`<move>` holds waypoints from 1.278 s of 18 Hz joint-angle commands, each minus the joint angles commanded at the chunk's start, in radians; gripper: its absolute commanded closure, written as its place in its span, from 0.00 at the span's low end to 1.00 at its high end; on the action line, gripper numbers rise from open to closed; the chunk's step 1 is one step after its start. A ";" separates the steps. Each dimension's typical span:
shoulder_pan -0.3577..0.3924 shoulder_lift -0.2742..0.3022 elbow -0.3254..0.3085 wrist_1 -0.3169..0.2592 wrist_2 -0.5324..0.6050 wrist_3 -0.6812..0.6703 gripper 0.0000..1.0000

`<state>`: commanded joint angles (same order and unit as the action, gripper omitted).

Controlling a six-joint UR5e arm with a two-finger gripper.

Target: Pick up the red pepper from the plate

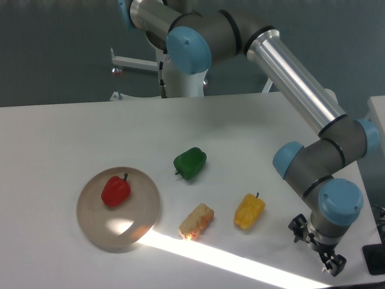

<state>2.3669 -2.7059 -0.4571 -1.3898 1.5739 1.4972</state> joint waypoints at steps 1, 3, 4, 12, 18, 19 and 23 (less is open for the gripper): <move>0.000 0.000 0.000 0.000 0.000 -0.002 0.00; 0.000 0.000 0.000 -0.002 0.000 0.001 0.00; 0.000 0.002 -0.002 0.000 0.000 0.000 0.00; -0.009 0.011 -0.011 -0.002 0.002 -0.014 0.00; -0.031 0.025 -0.008 -0.003 0.046 -0.017 0.00; -0.037 0.032 -0.008 -0.003 0.048 -0.017 0.00; -0.083 0.150 -0.119 -0.015 0.043 -0.106 0.00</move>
<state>2.2843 -2.5561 -0.5761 -1.4051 1.6168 1.3916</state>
